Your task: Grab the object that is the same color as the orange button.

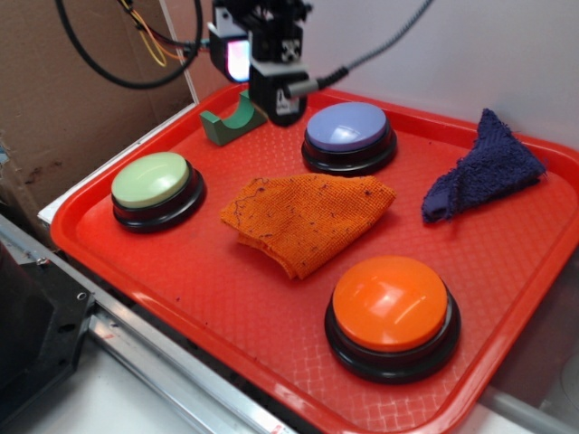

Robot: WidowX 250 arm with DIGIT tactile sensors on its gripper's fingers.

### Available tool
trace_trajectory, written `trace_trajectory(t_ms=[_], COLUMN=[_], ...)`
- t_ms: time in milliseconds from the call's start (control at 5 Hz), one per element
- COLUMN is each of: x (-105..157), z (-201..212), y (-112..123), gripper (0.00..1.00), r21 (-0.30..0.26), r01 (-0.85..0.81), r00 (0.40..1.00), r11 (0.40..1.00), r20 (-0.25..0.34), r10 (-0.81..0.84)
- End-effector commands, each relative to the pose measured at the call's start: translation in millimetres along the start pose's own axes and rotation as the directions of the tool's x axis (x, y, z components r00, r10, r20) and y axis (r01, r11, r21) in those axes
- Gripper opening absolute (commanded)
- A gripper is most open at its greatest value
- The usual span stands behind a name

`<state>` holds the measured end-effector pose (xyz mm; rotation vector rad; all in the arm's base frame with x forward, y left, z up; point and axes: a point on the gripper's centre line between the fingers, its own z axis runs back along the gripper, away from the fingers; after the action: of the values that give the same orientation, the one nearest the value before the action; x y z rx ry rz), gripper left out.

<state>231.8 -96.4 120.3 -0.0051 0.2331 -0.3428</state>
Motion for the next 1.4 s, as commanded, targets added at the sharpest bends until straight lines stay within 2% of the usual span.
trace_trajectory(t_ms=[0, 200, 400, 1000, 1200], x=[23.7, 33.8, 34.1, 19.1, 18.1], z=[-28.0, -45.2, -60.7, -84.9, -91.6], y=[10.2, 9.8, 5.6, 4.9, 0.0], gripper=[1.00, 1.00, 1.00, 1.00, 0.79], r21=[-0.048, -0.028, -0.034, -0.080, -0.118], r01=[0.037, 0.063, 0.086, 0.027, 0.011], r00=[0.999, 0.997, 0.992, 0.991, 0.993], r11=[0.998, 0.998, 0.996, 0.996, 0.993], r20=[0.030, -0.047, -0.092, -0.128, -0.118], r10=[-0.036, -0.065, -0.089, -0.037, -0.025])
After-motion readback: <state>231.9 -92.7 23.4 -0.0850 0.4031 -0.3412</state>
